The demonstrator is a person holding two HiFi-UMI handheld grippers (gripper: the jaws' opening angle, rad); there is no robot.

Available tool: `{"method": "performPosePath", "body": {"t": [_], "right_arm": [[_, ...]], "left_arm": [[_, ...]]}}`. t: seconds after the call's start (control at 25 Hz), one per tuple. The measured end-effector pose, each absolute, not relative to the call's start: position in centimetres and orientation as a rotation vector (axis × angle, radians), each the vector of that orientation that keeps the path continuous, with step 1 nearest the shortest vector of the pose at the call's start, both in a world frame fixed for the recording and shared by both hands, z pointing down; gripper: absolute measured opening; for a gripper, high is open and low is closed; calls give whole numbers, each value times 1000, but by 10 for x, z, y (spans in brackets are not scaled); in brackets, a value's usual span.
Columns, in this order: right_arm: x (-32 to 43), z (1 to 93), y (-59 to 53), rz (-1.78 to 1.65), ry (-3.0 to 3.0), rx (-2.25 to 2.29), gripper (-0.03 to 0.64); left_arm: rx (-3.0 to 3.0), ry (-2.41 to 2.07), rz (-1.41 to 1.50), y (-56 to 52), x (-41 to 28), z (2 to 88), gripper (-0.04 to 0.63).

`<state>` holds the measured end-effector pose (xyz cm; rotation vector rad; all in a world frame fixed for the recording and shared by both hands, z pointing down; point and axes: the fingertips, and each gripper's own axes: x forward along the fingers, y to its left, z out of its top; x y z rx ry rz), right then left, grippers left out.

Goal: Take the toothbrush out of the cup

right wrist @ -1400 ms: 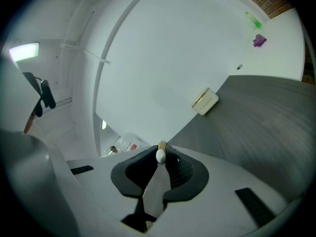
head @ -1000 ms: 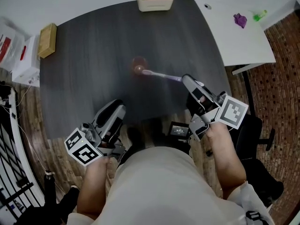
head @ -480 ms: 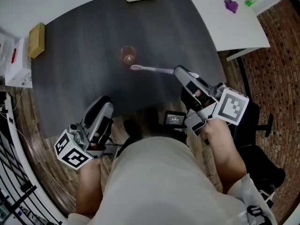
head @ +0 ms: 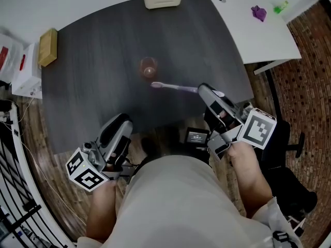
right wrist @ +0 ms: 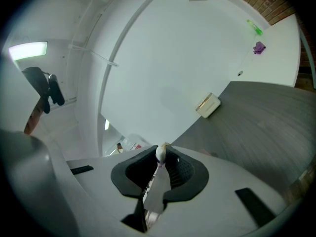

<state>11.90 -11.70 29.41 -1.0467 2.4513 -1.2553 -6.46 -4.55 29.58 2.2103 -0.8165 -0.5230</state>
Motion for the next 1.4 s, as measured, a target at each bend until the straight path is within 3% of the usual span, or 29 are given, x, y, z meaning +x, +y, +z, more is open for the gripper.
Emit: {"method": "performPosePath", "body": {"t": [1.4], "right_arm": [[107, 305, -125, -1199, 2576, -1129, 54]], "left_arm": [[2170, -874, -472, -51, -62, 312, 83]]}}
